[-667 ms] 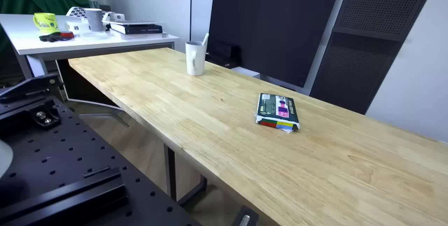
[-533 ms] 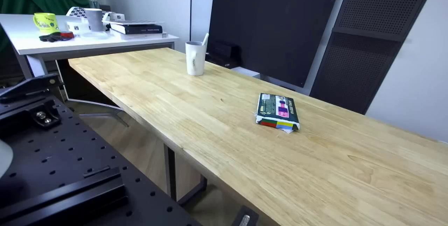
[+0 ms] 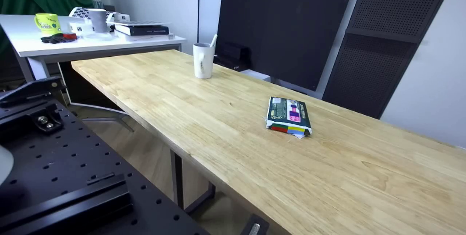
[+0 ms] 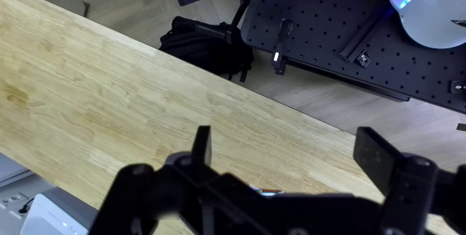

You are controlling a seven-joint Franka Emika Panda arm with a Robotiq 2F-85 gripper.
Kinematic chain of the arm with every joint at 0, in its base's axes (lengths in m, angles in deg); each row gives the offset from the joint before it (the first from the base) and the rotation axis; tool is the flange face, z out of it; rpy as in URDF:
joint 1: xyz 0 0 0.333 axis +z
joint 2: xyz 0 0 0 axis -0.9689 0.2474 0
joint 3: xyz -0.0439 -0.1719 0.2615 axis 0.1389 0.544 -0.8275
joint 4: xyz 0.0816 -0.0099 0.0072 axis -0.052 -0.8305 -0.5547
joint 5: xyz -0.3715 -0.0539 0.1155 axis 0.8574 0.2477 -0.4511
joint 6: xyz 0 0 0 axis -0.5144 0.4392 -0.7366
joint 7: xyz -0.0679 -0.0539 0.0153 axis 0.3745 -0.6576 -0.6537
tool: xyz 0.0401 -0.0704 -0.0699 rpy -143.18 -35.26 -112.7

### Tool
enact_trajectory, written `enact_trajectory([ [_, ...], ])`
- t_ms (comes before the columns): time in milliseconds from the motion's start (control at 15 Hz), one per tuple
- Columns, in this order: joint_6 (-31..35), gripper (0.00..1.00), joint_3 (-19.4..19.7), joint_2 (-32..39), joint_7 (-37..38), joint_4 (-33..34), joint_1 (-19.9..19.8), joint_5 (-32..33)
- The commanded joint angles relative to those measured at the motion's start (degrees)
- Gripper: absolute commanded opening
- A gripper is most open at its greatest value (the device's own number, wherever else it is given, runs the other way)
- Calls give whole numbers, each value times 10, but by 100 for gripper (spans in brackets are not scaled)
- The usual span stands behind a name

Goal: Remove the spoon from the mug and put it on the table

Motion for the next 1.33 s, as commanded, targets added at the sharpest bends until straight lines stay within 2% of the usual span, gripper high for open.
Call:
enact_trajectory([
  [0, -7, 100, 14, -2, 10, 2, 21, 8],
  [333, 13, 100, 8, 7, 16, -27, 50, -4],
  [533, 47, 100, 5, 32, 25, -42, 71, -18],
  [867, 135, 100, -14, 121, 45, -46, 99, -58],
  [1267, 200, 100, -49, 244, 40, -15, 122, -142],
])
